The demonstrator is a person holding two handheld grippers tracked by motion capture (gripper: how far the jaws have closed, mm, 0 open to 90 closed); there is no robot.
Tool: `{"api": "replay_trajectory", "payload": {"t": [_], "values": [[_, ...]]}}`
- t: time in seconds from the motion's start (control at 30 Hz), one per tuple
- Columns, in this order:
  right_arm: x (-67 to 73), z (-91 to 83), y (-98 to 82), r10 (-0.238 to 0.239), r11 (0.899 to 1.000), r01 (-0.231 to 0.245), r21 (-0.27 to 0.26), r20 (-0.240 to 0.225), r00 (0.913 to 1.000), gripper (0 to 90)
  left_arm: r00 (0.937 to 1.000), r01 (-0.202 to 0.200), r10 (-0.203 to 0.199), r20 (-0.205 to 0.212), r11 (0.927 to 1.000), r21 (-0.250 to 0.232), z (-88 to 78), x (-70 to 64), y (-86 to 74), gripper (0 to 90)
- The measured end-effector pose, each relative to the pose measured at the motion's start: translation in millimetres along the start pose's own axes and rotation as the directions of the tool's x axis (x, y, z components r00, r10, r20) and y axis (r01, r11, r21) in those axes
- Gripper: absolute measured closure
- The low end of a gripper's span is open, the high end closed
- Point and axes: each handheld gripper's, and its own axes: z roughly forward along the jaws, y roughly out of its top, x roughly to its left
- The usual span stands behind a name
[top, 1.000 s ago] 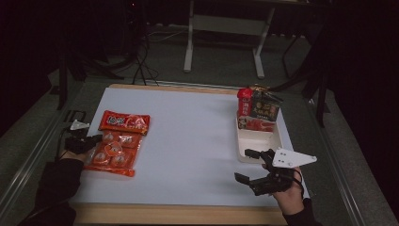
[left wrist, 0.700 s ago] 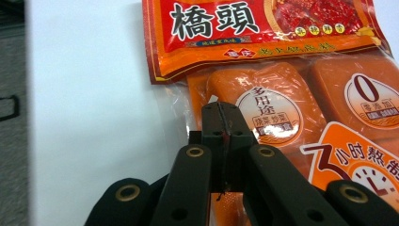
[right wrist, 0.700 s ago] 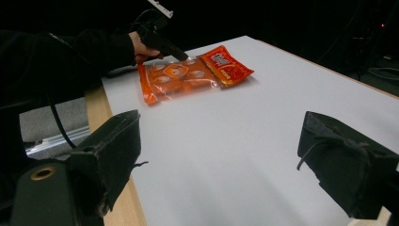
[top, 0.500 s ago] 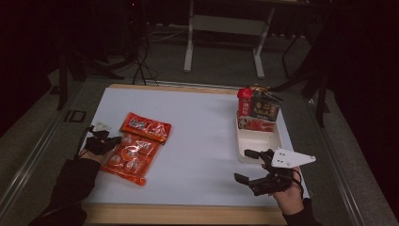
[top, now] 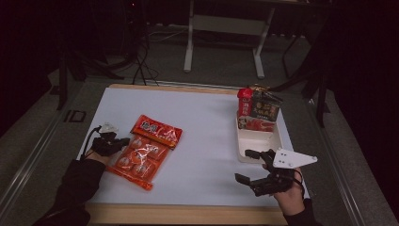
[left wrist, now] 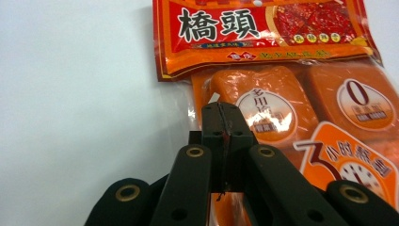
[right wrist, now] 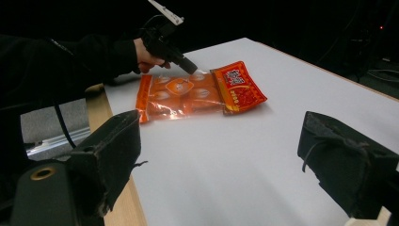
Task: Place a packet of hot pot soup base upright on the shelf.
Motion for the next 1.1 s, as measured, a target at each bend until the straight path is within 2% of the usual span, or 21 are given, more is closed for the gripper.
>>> {"api": "replay_trajectory", "payload": {"t": [0.17, 0.33, 0.5, 0.63, 0.67, 0.77, 0.93, 1.1], "values": [[0.3, 0.4, 0.4, -0.002, 1.000, 0.002, 0.000, 0.001, 1.0000, 13.4, 0.9997, -0.022, 0.022, 0.009, 0.9997, 0.008, -14.2, -0.3, -2.9, 90.0], [0.9, 0.2, 1.2, -0.005, 1.000, 0.005, 0.000, 0.004, 1.0000, 13.4, 0.9992, -0.038, 0.037, 0.014, 0.9985, 0.039, -23.0, -0.8, -11.7, 90.0], [-0.1, 0.5, 0.7, -0.001, 1.000, 0.001, -0.003, 0.004, 1.0000, 13.5, 0.9993, -0.036, 0.035, 0.014, 0.9965, 0.076, -22.5, 3.6, -21.3, 90.0], [-0.1, 0.9, 0.6, -0.004, 1.000, 0.004, 0.001, 0.006, 1.0000, 13.5, 0.9989, -0.027, 0.024, 0.041, 0.9955, 0.091, -19.3, 4.8, -24.4, 90.0], [-0.1, 1.0, 0.5, -0.003, 1.000, 0.003, 0.002, 0.007, 1.0000, 13.5, 0.9981, -0.030, 0.025, 0.056, 0.9949, 0.096, -18.0, 3.0, -24.3, 90.0], [-0.2, 1.7, 0.2, -0.005, 1.000, 0.005, 0.009, 0.008, 1.0000, 13.6, 0.9978, -0.051, 0.047, 0.048, 0.9935, 0.101, -17.7, -1.8, -23.1, 90.0], [0.3, 2.0, 0.3, -0.008, 1.000, 0.008, 0.009, 0.008, 0.9999, 13.6, 0.9983, -0.041, 0.037, 0.046, 0.9945, 0.097, -18.1, -6.8, -24.9, 90.0], [-0.2, 1.9, 0.7, -0.006, 1.000, 0.006, 0.003, 0.007, 1.0000, 13.6, 0.9965, -0.050, 0.043, 0.072, 0.9938, 0.100, -15.8, -18.7, -24.3, 90.0]]}}
